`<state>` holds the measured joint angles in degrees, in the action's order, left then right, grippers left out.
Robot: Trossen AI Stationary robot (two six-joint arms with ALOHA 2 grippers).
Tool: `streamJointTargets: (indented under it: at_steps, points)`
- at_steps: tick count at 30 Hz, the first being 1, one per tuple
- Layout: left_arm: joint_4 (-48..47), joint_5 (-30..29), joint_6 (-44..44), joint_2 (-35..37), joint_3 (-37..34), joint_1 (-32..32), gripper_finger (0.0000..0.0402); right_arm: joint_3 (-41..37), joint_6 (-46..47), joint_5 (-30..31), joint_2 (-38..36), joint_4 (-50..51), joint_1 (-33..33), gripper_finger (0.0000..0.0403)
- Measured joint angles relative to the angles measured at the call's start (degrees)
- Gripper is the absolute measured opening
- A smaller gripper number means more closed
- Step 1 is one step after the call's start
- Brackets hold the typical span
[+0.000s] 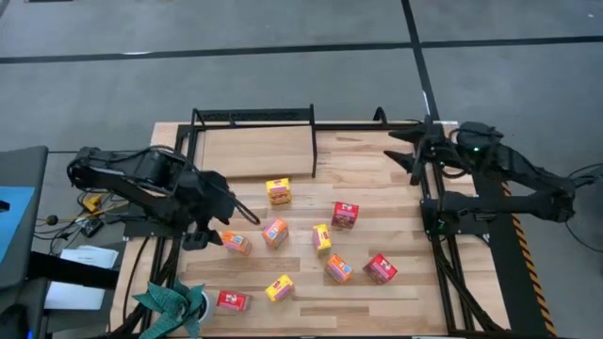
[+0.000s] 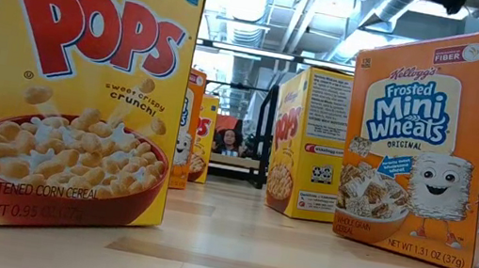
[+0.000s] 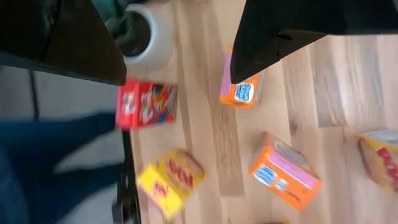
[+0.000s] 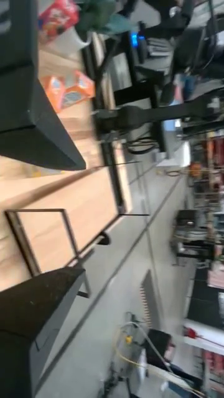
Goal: Stack cereal on shelf
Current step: Put the top left orange cereal box on the shelf
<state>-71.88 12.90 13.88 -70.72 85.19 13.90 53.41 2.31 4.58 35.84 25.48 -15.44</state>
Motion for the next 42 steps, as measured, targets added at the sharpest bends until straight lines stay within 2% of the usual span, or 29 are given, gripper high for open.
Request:
streamJointTargets:
  at_steps: [4,8,13,18,21,26,32,38,42]
  points:
    - [-2.25,0.05,-4.90,-2.58,0.00,1.28,0.0293,0.00,0.02,0.00,0.26,1.25,0.00,0.0327]
    - [-4.05,-3.50,-7.57,-3.65,0.00,3.14,0.0297,0.00,0.15,-0.02,0.26,1.78,0.00,0.0351]
    - [-3.84,-11.32,-3.90,-2.76,-0.02,6.06,0.0298,0.00,0.24,-0.04,0.28,2.10,0.00,0.0365]
    - [-3.88,-24.00,1.84,-0.79,-0.17,11.91,0.0298,0.00,0.24,-0.07,0.26,2.75,-0.02,0.0362]
    - [-2.93,-29.81,3.99,0.86,-2.78,15.63,0.0298,-0.02,0.22,-0.07,0.28,3.09,0.00,0.0358]
    - [4.94,-30.45,6.98,3.38,-12.00,18.45,0.0298,0.00,0.24,-0.07,0.28,3.70,0.00,0.0359]
    - [13.62,-32.69,7.22,4.40,-19.44,18.06,0.0298,-0.02,1.14,-0.07,1.28,4.25,-0.02,0.0361]
    - [15.82,-27.81,9.38,4.42,-24.89,18.29,0.0298,-0.02,1.29,-0.07,2.44,4.25,-0.02,0.0357]
    - [18.25,-28.32,8.54,4.44,-27.47,19.17,0.0298,-0.02,1.31,-0.08,3.56,4.13,0.00,0.0359]
